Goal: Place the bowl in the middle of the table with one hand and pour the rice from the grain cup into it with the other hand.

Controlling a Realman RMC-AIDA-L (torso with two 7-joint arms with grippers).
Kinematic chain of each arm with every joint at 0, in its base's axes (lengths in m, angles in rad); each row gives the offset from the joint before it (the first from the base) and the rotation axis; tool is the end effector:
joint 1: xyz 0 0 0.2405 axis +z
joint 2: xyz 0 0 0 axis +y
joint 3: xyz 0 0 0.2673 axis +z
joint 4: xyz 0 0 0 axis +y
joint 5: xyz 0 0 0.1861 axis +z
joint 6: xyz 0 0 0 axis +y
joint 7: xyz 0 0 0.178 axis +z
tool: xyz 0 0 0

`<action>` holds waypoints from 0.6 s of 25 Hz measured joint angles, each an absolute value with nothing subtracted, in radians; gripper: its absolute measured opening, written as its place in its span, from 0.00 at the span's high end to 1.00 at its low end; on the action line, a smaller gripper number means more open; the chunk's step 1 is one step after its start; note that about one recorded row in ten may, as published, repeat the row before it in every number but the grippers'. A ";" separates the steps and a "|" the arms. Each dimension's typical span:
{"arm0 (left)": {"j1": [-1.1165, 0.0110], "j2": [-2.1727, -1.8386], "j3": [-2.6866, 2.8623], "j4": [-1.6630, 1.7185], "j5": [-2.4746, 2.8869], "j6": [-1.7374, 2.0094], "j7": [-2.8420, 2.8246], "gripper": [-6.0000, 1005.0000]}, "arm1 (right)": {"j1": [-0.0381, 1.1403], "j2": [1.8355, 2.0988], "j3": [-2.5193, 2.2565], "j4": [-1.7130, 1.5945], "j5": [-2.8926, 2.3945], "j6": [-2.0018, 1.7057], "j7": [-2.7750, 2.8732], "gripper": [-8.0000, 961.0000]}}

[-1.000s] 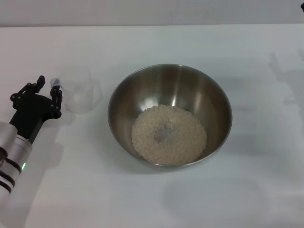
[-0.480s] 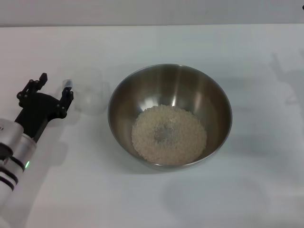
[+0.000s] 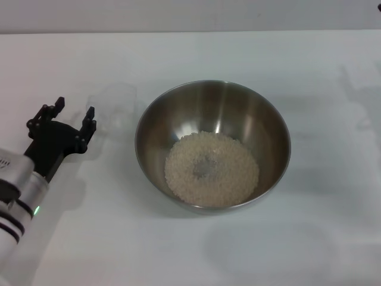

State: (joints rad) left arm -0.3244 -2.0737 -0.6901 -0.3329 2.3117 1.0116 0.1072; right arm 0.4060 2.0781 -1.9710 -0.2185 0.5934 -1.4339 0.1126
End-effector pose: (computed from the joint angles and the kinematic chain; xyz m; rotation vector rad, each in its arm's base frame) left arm -0.3152 0.3228 -0.0650 -1.8339 -0.4520 -0.4880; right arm 0.2782 0.3502 0.0415 -1.4194 0.2792 0.9083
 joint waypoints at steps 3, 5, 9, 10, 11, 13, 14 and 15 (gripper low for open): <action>-0.309 -2.073 -0.688 -0.333 2.312 1.043 0.104 0.38 | 0.408 2.077 -1.971 -0.218 0.594 -1.433 0.111 0.15; -0.288 -2.072 -0.681 -0.328 2.312 1.089 0.069 0.37 | 0.411 2.076 -1.971 -0.218 0.594 -1.432 0.107 0.15; -0.272 -2.070 -0.673 -0.313 2.312 1.135 0.012 0.37 | 0.413 2.076 -1.968 -0.218 0.594 -1.432 0.106 0.15; -0.267 -2.069 -0.671 -0.306 2.312 1.156 -0.010 0.36 | 0.413 2.075 -1.963 -0.218 0.594 -1.432 0.106 0.15; -0.264 -2.069 -0.671 -0.296 2.312 1.184 -0.035 0.36 | 0.413 2.075 -1.963 -0.218 0.594 -1.432 0.106 0.15; -0.261 -2.069 -0.671 -0.282 2.312 1.231 -0.075 0.36 | 0.409 2.075 -1.962 -0.218 0.594 -1.431 0.109 0.15; -0.259 -2.070 -0.673 -0.277 2.311 1.260 -0.099 0.35 | 0.406 2.076 -1.962 -0.218 0.594 -1.431 0.112 0.15; -0.259 -2.070 -0.681 -0.275 2.308 1.296 -0.134 0.35 | 0.399 2.078 -1.965 -0.217 0.594 -1.430 0.113 0.15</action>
State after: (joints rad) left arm -0.2585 -2.0700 -0.6810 -0.2746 2.3082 1.2958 -0.1345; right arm 0.3993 2.0783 -1.9645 -0.2174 0.5938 -1.4299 0.1134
